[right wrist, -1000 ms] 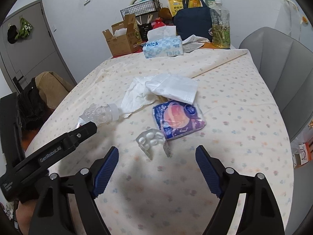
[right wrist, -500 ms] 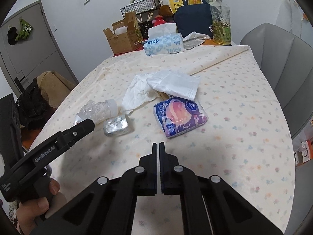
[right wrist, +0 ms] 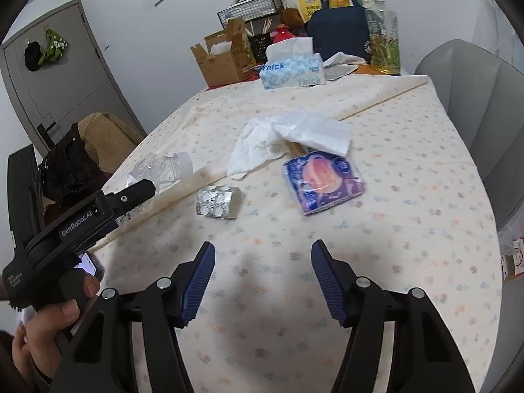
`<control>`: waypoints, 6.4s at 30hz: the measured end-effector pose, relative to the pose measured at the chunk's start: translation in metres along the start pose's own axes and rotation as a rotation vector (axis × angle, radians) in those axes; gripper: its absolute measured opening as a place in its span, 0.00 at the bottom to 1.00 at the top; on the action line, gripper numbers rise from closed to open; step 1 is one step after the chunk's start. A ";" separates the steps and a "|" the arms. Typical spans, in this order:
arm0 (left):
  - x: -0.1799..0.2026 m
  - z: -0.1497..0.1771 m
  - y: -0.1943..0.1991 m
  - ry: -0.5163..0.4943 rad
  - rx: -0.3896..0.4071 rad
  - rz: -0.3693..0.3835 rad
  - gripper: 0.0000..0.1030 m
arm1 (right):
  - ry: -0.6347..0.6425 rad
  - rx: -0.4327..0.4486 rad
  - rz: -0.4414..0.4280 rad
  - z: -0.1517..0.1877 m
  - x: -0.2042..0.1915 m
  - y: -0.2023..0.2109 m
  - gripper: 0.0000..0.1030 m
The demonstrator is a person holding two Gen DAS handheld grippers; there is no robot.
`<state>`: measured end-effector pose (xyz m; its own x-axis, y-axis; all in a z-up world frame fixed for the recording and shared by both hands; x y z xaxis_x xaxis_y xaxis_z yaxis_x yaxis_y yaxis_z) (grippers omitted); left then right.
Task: Collect trash
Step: 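Grasp the silver blister pack with the right gripper, then carry both items to the floor bin while the right gripper drops the blister pack in, then open the left gripper over the bin to drop the plastic bottle, then move both tools back over the remaining trash on the table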
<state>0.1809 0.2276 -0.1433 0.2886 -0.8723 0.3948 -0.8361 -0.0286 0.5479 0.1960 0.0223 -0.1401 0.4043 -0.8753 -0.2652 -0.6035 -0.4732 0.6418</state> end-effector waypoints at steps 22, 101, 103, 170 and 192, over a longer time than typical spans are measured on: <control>-0.027 -0.021 -0.028 0.030 -0.024 0.011 0.78 | 0.018 -0.058 0.058 -0.017 -0.057 -0.080 0.35; 0.413 0.233 -0.052 -0.512 -0.374 0.448 0.78 | -0.562 0.082 0.565 0.154 0.407 0.207 0.35; 0.418 0.238 -0.057 -0.523 -0.387 0.436 0.78 | -0.580 0.075 0.556 0.161 0.414 0.204 0.35; 0.383 0.169 -0.016 -0.387 -0.336 0.410 0.94 | -0.514 0.277 0.607 0.109 0.371 0.282 0.79; 0.234 0.078 0.012 -0.241 -0.175 0.293 0.94 | -0.308 0.251 0.399 0.038 0.228 0.204 0.87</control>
<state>0.2021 -0.0149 -0.1016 -0.0844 -0.9212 0.3797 -0.7684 0.3028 0.5638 0.1391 -0.2778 -0.0977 -0.0850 -0.9622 -0.2589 -0.8286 -0.0760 0.5547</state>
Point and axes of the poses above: each gripper's, at about its wrist camera, not at the fingertips, and y roughly against the way its jaws point, x to its right, z to its underside, the point moved 5 cm from there along -y, roughly the way its jaws point, and after that the axes turned 7 degrees about x, right-handed, at the moved point
